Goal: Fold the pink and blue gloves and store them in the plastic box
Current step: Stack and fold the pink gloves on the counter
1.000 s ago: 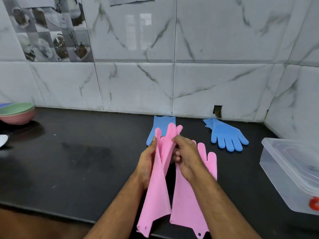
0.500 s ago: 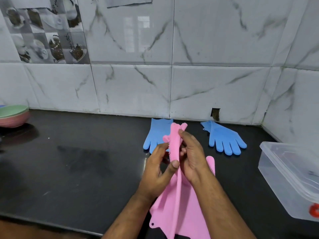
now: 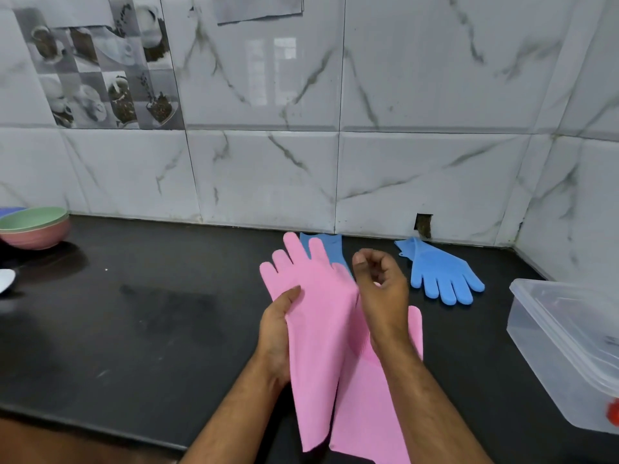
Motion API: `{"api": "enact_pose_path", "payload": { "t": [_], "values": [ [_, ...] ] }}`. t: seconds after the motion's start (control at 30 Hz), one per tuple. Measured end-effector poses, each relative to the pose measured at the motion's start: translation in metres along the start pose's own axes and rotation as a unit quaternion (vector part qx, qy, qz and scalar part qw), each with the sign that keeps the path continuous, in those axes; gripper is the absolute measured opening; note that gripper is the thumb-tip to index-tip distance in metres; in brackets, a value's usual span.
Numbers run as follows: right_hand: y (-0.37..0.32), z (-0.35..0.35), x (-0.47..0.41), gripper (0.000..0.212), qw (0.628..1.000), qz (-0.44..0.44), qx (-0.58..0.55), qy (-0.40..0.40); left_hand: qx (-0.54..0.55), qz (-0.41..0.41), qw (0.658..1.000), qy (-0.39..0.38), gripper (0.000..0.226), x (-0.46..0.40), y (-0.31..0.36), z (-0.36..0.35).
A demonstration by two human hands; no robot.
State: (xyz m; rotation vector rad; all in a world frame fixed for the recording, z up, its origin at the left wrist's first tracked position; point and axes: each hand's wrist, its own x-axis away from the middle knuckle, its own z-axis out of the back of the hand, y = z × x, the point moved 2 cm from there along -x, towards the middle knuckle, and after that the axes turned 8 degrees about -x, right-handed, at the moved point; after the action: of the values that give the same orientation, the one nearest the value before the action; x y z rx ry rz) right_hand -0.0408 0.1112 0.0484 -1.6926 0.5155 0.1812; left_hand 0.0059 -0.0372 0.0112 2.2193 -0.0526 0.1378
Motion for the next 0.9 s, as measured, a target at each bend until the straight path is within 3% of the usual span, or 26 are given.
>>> {"api": "enact_pose_path", "payload": {
  "t": [0.07, 0.1, 0.17, 0.27, 0.37, 0.5, 0.6, 0.7, 0.9],
  "values": [
    [0.005, -0.005, 0.005, 0.044, 0.982, -0.172, -0.037, -0.066, 0.022, 0.014, 0.999, -0.040, 0.047, 0.003, 0.002, -0.003],
    [0.007, -0.009, 0.009, 0.055, 0.957, -0.258, -0.074, -0.115, 0.043, 0.010, 0.997, -0.064, 0.050, 0.004, 0.003, -0.004],
    [0.007, -0.012, 0.014, 0.064, 0.913, -0.331, -0.149, -0.185, 0.079, -0.016, 0.992, -0.097, 0.053, 0.004, 0.006, -0.003],
    [-0.004, -0.017, 0.019, 0.067, 0.885, -0.352, -0.191, -0.236, 0.091, -0.024, 0.987, -0.132, 0.063, 0.004, 0.007, 0.004],
    [-0.022, -0.013, 0.030, 0.048, 0.868, -0.358, -0.197, -0.283, 0.103, -0.020, 0.985, -0.136, 0.060, 0.003, 0.007, 0.006],
    [-0.028, 0.006, 0.040, 0.066, 0.875, -0.315, -0.117, -0.348, 0.021, 0.062, 0.985, -0.159, 0.066, -0.001, -0.001, 0.002],
    [-0.032, 0.030, 0.041, 0.054, 0.888, -0.319, -0.115, -0.310, -0.050, 0.083, 0.985, -0.144, 0.061, -0.006, -0.010, 0.002],
    [-0.029, 0.060, 0.041, 0.056, 0.893, -0.339, -0.105, -0.277, -0.090, 0.083, 0.982, -0.144, 0.057, -0.008, -0.013, 0.000],
    [-0.017, 0.091, 0.046, 0.063, 0.903, -0.324, -0.066, -0.276, -0.206, 0.001, 0.966, -0.156, 0.053, -0.017, -0.024, 0.001]
  ]
}}
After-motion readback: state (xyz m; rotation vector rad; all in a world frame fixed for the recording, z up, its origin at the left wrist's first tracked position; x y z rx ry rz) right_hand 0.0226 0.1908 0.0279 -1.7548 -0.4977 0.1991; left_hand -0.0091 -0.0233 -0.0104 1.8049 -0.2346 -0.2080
